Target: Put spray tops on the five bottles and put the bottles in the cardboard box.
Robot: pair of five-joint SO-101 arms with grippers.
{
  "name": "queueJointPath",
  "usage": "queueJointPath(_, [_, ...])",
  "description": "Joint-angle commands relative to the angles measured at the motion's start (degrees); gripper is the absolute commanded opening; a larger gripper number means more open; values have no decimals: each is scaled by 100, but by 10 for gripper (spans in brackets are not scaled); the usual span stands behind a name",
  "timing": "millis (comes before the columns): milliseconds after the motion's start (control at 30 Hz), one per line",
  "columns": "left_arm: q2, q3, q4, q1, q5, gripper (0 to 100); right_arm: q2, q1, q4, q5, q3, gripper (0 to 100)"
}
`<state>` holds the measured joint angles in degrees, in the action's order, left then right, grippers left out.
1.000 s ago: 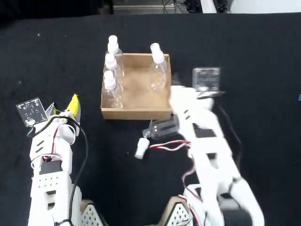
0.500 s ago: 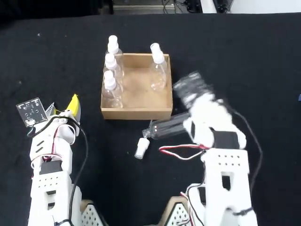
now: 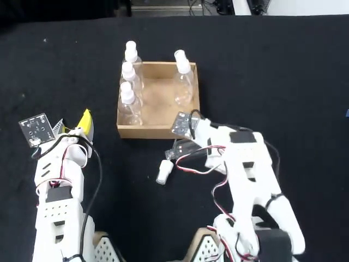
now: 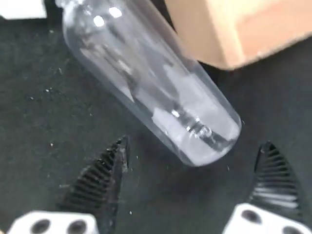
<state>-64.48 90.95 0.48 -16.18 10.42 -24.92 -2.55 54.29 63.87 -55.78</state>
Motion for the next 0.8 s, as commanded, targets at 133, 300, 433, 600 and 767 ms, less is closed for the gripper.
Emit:
queueJointPath(133, [0,-13,-132,-22,0,230,382,-642,-202,88,602,357])
queueJointPath(300, [0,-13,-132,-22,0,230,822,-659,-149,88,549,356])
queueJointPath(433, [-9,-13,-132,-22,0,230,1095,-431,-88,79,497,334])
queueJointPath(600, [-9,-13,-132,-22,0,230,892,-229,712,79,681,211])
queueJointPath(767, [-9,-13,-132,-22,0,230,224,-220,1855,79,708,206])
